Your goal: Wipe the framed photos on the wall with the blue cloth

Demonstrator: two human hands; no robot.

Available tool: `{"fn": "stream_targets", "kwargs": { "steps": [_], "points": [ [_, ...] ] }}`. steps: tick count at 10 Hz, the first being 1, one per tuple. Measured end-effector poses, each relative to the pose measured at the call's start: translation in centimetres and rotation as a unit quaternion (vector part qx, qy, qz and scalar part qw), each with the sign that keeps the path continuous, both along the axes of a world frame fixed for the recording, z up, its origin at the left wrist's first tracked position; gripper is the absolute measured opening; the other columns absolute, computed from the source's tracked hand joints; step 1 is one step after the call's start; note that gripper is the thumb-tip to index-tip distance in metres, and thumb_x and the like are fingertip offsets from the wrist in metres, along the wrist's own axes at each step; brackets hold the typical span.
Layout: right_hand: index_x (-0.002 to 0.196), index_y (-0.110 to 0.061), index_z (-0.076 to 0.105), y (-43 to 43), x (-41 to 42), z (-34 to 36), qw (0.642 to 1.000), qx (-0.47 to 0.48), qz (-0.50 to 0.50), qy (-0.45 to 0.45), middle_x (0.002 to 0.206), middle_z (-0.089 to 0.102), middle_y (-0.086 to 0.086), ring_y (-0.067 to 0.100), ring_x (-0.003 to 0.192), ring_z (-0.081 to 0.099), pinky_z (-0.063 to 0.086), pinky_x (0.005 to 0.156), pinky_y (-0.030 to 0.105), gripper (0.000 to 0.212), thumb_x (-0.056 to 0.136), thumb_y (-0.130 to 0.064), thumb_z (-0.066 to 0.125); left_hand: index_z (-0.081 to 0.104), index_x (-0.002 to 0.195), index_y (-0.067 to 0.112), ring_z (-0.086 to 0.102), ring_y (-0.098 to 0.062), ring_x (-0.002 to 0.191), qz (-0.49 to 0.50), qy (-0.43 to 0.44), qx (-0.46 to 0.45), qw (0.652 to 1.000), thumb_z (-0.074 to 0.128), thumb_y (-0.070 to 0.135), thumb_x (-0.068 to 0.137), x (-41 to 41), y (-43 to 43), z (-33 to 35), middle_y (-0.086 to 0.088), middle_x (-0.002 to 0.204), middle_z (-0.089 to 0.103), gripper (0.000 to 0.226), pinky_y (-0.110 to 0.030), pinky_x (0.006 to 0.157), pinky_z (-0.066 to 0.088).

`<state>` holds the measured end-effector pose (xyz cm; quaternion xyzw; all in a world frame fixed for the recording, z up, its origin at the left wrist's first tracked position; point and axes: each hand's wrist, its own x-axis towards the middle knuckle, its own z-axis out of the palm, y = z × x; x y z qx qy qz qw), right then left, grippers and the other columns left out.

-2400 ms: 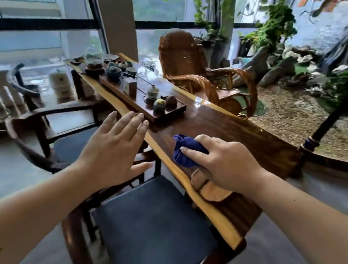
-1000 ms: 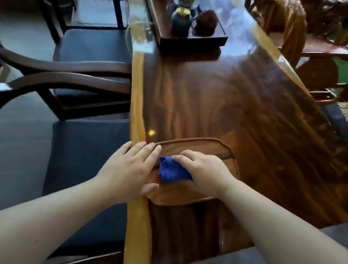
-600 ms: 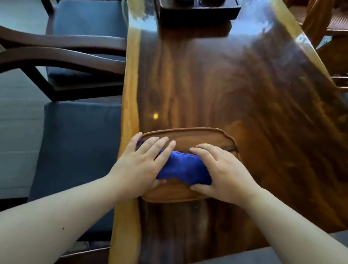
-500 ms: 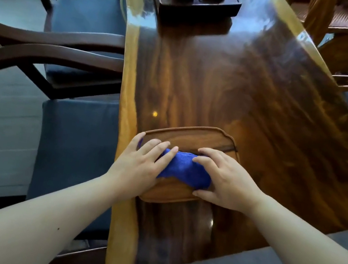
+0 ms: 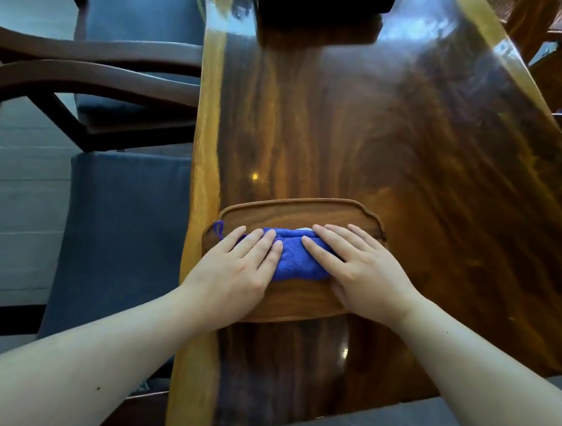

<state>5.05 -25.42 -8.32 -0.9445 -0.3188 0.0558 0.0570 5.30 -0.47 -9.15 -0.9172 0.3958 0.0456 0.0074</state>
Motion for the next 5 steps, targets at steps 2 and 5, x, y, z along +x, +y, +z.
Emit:
{"fn": "stream_targets", "kwargs": {
  "steps": [2, 5],
  "points": [
    [0.142, -0.018, 0.038, 0.4, 0.4, 0.8, 0.997, 0.049, -0.047, 0.047, 0.142, 0.046, 0.011, 0.026, 0.130, 0.040, 0.035, 0.107, 0.044, 0.061, 0.092, -0.053, 0.045, 0.055, 0.129, 0.009, 0.058, -0.031, 0.114, 0.059, 0.056, -0.053, 0.995, 0.033, 0.058, 0.094, 0.9, -0.3, 1.3, -0.015, 0.128, 0.062, 0.064, -0.048, 0.097, 0.047],
    [0.149, -0.034, 0.006, 0.9, 1.2, 1.3, 0.989, -0.052, -0.067, 0.124, 0.159, 0.010, 0.004, 0.019, 0.144, 0.007, 0.009, 0.115, 0.041, 0.068, 0.092, -0.060, 0.032, 0.041, 0.142, 0.015, 0.046, -0.027, 0.129, 0.104, 0.057, 0.007, 0.993, 0.033, 0.053, 0.093, 1.4, -0.1, 1.9, -0.011, 0.140, 0.053, 0.062, -0.048, 0.110, 0.034]
  ]
}}
